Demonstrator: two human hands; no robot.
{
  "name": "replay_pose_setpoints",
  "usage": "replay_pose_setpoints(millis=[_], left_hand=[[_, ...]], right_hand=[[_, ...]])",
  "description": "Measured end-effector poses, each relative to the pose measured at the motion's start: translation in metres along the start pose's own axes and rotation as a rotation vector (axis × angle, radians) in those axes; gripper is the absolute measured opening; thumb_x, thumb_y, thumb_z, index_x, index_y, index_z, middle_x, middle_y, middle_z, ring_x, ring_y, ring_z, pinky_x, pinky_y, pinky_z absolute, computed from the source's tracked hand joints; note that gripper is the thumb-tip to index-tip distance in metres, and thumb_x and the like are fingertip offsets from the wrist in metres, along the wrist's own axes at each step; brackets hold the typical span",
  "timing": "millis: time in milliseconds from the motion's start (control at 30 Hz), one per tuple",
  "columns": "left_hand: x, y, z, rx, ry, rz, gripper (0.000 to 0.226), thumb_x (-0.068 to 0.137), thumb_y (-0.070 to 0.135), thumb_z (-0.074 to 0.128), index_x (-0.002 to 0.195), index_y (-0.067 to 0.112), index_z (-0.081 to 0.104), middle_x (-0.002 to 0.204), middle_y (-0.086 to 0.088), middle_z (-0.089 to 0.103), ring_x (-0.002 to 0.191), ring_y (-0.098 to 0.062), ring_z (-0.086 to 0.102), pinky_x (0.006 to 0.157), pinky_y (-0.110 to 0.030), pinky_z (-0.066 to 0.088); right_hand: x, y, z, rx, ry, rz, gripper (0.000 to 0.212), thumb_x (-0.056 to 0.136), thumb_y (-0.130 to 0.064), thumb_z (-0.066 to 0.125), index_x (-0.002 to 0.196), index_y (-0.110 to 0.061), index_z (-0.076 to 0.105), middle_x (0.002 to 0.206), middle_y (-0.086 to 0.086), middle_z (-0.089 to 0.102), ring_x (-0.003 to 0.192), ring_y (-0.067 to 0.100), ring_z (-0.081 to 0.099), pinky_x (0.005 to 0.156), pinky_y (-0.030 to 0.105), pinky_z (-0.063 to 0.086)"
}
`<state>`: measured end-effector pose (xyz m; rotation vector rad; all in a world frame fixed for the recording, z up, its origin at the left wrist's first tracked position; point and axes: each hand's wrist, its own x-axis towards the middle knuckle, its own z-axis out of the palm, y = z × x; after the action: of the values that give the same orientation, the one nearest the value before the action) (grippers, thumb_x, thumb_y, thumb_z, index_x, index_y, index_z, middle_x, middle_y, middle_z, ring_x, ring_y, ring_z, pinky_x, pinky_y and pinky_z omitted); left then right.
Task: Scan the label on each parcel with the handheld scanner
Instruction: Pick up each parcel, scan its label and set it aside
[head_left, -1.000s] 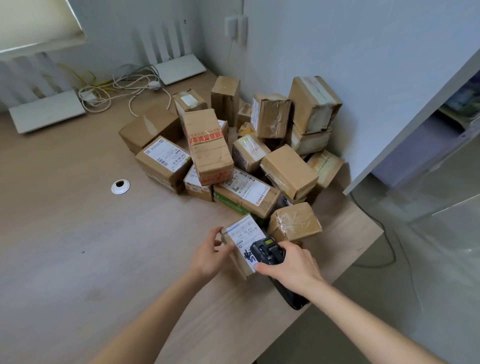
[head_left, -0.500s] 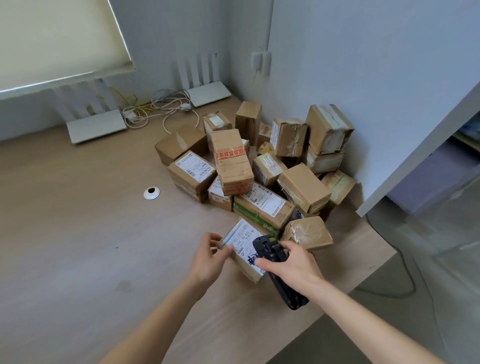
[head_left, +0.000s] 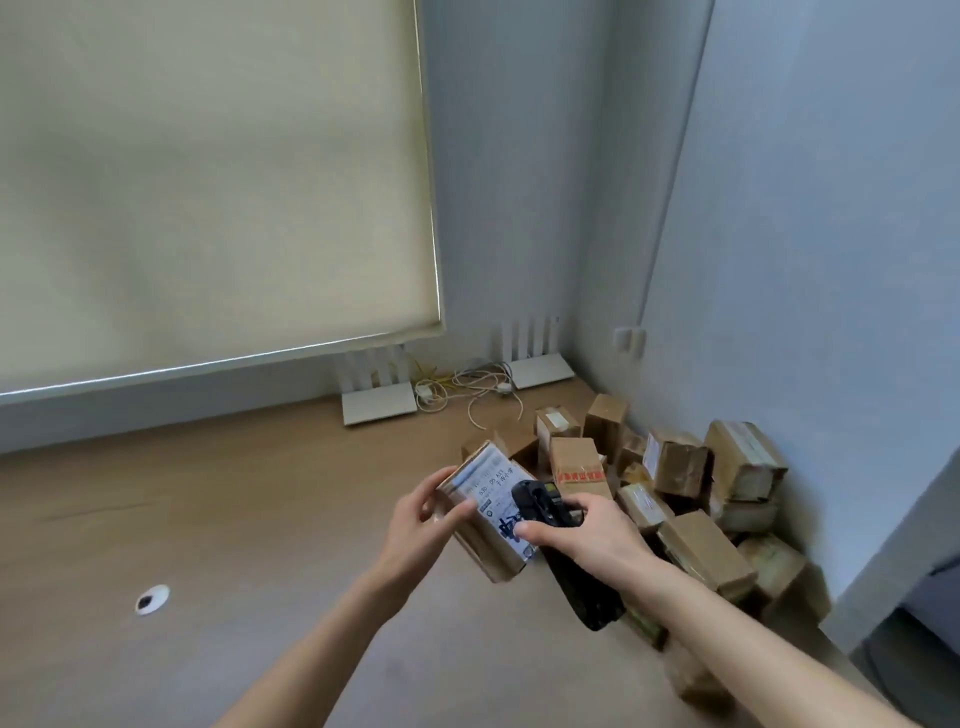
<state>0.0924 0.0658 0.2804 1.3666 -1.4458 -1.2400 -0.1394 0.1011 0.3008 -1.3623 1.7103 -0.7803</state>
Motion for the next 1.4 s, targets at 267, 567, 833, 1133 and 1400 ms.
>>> replay_pose_setpoints(millis=[267, 567, 833, 1133, 1400], left_hand=[[-0.071, 0.052, -0.154, -0.049, 0.171, 0.135, 0.058, 0.072, 0.041, 0.089, 0.124, 0.042, 0.062, 0.12, 0.006, 0.067, 0.108, -0.012, 0.067, 0.09, -0.041, 0.06], [-0.171, 0.051, -0.312, 0.133, 0.402, 0.183, 0.054, 0.066, 0.05, 0.086, 0.115, 0.051, 0.063, 0.114, 0.009, 0.07, 0.106, -0.013, 0.068, 0.09, -0.041, 0.059], [-0.23, 0.053, -0.37, 0.245, 0.564, 0.16, 0.052, 0.075, 0.029, 0.087, 0.122, 0.035, 0.065, 0.112, 0.003, 0.068, 0.103, -0.014, 0.066, 0.081, -0.025, 0.054], [-0.253, 0.058, -0.379, 0.247, 0.65, 0.133, 0.055, 0.075, 0.028, 0.087, 0.125, 0.027, 0.066, 0.105, 0.007, 0.07, 0.094, -0.003, 0.067, 0.078, -0.02, 0.052], [-0.261, 0.057, -0.377, 0.262, 0.67, 0.123, 0.055, 0.074, 0.028, 0.088, 0.124, 0.028, 0.066, 0.11, 0.002, 0.07, 0.101, -0.01, 0.066, 0.086, -0.026, 0.051]], right_hand=[[-0.042, -0.135, 0.071, -0.122, -0.068, -0.193, 0.073, 0.055, -0.074, 0.088, 0.112, -0.04, 0.057, 0.093, -0.027, 0.061, 0.087, -0.004, 0.062, 0.066, 0.015, 0.048], [-0.111, -0.242, 0.164, -0.488, -0.048, -0.432, 0.081, 0.055, -0.071, 0.082, 0.126, -0.037, 0.064, 0.115, -0.01, 0.074, 0.103, 0.013, 0.068, 0.089, 0.032, 0.057], [-0.145, -0.298, 0.218, -0.687, -0.134, -0.55, 0.066, 0.059, -0.065, 0.081, 0.116, -0.033, 0.067, 0.104, -0.01, 0.071, 0.097, 0.017, 0.066, 0.082, 0.032, 0.055], [-0.163, -0.316, 0.233, -0.857, -0.18, -0.59, 0.06, 0.061, -0.068, 0.08, 0.105, -0.028, 0.072, 0.095, -0.005, 0.073, 0.092, 0.022, 0.067, 0.072, 0.029, 0.047], [-0.171, -0.32, 0.23, -0.849, -0.179, -0.585, 0.061, 0.061, -0.07, 0.08, 0.104, -0.027, 0.074, 0.095, -0.003, 0.074, 0.094, 0.023, 0.068, 0.078, 0.032, 0.053]])
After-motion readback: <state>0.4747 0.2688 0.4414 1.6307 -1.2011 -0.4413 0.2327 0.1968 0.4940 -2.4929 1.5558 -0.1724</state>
